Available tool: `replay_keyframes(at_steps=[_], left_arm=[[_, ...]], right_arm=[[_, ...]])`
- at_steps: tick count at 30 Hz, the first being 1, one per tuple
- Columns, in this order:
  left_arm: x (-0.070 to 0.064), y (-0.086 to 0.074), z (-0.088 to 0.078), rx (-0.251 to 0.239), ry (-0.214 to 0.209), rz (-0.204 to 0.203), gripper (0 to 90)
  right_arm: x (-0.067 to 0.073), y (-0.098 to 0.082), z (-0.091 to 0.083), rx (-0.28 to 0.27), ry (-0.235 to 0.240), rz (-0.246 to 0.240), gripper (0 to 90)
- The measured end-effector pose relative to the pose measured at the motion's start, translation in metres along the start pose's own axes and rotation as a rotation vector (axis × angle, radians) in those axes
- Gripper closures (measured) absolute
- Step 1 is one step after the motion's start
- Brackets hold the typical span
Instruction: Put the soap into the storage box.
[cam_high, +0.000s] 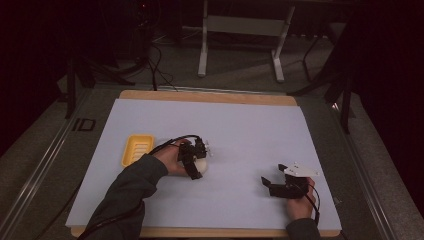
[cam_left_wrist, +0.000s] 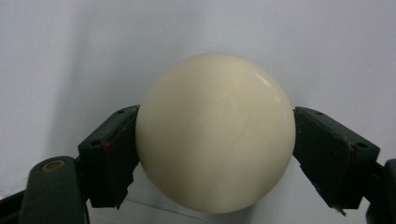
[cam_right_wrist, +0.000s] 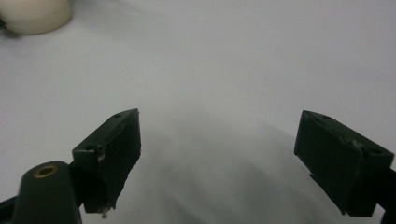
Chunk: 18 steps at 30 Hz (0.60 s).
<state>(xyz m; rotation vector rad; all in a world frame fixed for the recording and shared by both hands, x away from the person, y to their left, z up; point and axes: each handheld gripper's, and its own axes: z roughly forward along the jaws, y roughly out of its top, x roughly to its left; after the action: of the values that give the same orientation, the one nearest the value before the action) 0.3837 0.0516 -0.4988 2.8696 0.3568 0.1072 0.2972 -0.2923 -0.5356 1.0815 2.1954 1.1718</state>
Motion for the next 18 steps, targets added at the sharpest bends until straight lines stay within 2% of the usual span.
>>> replay_keyframes(at_steps=[13,18], left_arm=[[0.0032,0.0017,0.0048,0.027,-0.011,0.000,24.0],[0.0033,0.0054,0.0059,0.051,-0.011,0.014,24.3]], right_arm=[[0.0001,0.0001,0.0001,0.002,0.001,0.000,14.6],[0.0000,0.0001,0.0001,0.002,0.001,0.000,14.6]])
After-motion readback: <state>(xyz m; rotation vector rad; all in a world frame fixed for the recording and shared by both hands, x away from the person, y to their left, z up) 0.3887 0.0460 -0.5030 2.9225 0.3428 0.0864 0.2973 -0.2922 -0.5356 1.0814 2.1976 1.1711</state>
